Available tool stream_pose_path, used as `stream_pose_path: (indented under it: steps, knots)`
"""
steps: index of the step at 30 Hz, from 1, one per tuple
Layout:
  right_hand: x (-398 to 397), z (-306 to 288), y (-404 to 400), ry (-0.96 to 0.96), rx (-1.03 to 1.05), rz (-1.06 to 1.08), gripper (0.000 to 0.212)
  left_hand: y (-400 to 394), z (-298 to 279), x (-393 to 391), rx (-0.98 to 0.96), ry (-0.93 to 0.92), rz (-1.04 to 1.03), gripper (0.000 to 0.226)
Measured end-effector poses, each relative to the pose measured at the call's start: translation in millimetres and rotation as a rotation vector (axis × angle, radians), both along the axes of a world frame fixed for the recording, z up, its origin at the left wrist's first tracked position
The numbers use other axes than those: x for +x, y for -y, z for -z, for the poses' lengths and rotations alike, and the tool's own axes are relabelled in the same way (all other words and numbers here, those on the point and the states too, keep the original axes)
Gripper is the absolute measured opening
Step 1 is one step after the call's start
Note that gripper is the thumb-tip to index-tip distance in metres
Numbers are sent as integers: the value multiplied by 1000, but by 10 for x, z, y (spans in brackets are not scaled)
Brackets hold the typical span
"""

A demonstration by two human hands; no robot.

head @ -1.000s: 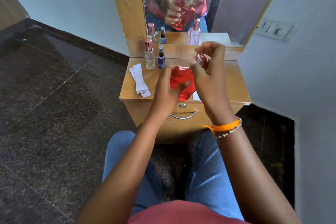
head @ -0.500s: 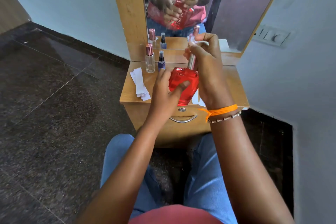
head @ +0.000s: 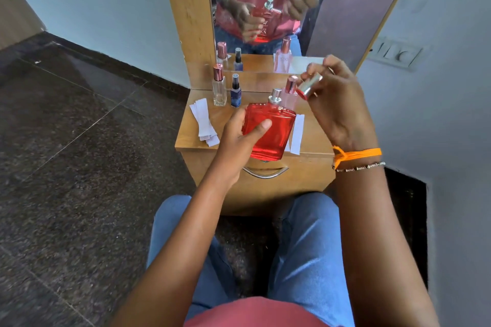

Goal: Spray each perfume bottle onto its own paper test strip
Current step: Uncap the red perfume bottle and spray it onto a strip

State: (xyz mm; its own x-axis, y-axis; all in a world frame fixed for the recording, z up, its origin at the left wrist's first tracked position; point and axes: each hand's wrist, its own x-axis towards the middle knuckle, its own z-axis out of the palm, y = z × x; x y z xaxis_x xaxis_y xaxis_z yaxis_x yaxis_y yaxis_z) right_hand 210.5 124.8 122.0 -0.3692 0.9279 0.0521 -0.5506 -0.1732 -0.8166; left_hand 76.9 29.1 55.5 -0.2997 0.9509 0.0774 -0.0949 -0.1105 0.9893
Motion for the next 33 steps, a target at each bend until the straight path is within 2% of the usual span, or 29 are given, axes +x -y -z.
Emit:
stream_pose_path:
  steps: [3,6,9,13,15,18,21,23,27,29,33]
  knots:
    - [178,335,-35,477,197,278,38,4,7,-3,-9,13,-7,20]
    - [314,672,-62,861,300,518,40,6,10,13,-24,18,0,20]
    - [411,905,-87,1025,340,616,40,7,18,50,-38,26,12,21]
    - [439,1012,-67,1077,354,612,43,-5,44,83,-66,27,9,29]
    - [419,975,-9,1093,437,627,48,-11,55,99,-71,28,4,31]
    - [347,839,134,961,601,673,42,-29,64,119,-63,36,-2,29]
    - [265,680,330,711,581,335,42,-62,64,152,-54,59,-4,32]
    - [220,652,423,688,584,114,51,-76,56,199,-32,60,10,29]
    - [227,679,477,664,610,108,60,-95,31,269,-29,14,40,23]
    - [315,701,458,639,589,128,61,-149,0,246,-87,-101,24,29]
    - [549,709,391,714,591,248,57,-291,36,304,-70,-604,-5,33]
